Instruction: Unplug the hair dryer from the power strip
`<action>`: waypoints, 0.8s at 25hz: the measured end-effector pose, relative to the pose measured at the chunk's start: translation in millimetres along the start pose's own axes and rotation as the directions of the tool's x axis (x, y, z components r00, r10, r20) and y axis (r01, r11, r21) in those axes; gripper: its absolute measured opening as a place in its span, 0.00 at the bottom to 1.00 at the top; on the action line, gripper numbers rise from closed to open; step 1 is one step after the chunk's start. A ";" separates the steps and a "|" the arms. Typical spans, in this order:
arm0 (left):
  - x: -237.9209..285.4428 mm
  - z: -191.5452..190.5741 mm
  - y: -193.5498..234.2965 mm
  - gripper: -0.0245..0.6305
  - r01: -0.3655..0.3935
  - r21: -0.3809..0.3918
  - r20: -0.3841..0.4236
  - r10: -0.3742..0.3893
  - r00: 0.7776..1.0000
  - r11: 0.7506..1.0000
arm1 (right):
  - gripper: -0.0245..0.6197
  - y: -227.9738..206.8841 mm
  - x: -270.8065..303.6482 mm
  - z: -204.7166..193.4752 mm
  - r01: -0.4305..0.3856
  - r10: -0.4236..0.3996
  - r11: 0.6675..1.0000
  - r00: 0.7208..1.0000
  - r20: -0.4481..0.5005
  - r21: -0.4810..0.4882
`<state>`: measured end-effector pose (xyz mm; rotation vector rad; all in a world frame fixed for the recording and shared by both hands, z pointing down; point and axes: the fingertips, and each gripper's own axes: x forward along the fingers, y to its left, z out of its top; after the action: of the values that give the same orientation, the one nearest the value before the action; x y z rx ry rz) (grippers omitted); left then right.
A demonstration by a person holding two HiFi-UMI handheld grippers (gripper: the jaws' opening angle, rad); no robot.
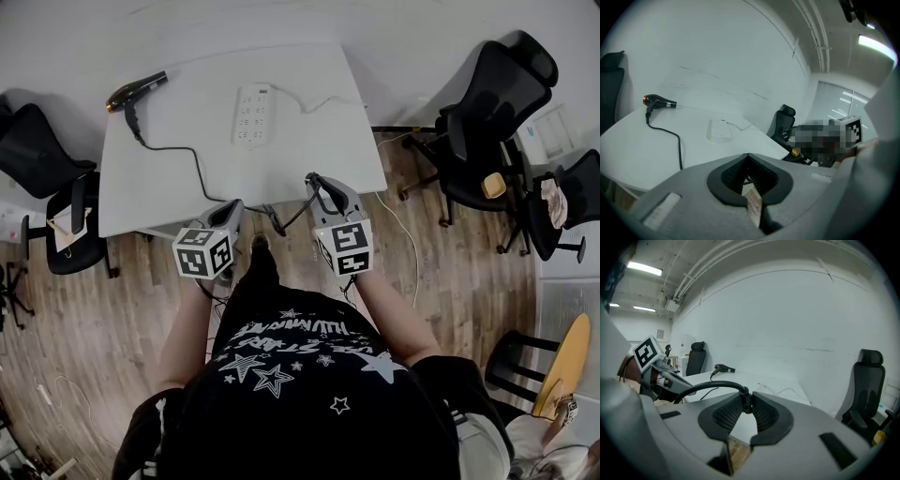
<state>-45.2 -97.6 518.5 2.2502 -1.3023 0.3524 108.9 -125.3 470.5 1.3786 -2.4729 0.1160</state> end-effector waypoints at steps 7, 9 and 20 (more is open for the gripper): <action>-27.0 -21.7 -20.1 0.05 -0.022 -0.021 0.001 0.022 1.000 1.000 | 0.15 12.0 -31.1 -0.8 -0.013 0.013 1.000 0.999 0.029 0.002; -34.0 -28.1 -25.3 0.05 -0.026 -0.029 0.002 0.026 1.000 0.999 | 0.15 16.8 -38.6 -2.4 -0.026 0.026 1.000 0.999 0.034 0.007; -71.1 -53.6 -43.3 0.05 -0.059 -0.073 0.048 0.063 0.997 0.996 | 0.15 40.5 -75.5 -24.9 -0.056 0.056 0.998 0.998 0.010 0.000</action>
<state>-42.2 1.3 517.5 2.1759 -1.3896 0.2680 117.4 -36.6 474.4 1.3140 -2.5202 0.1219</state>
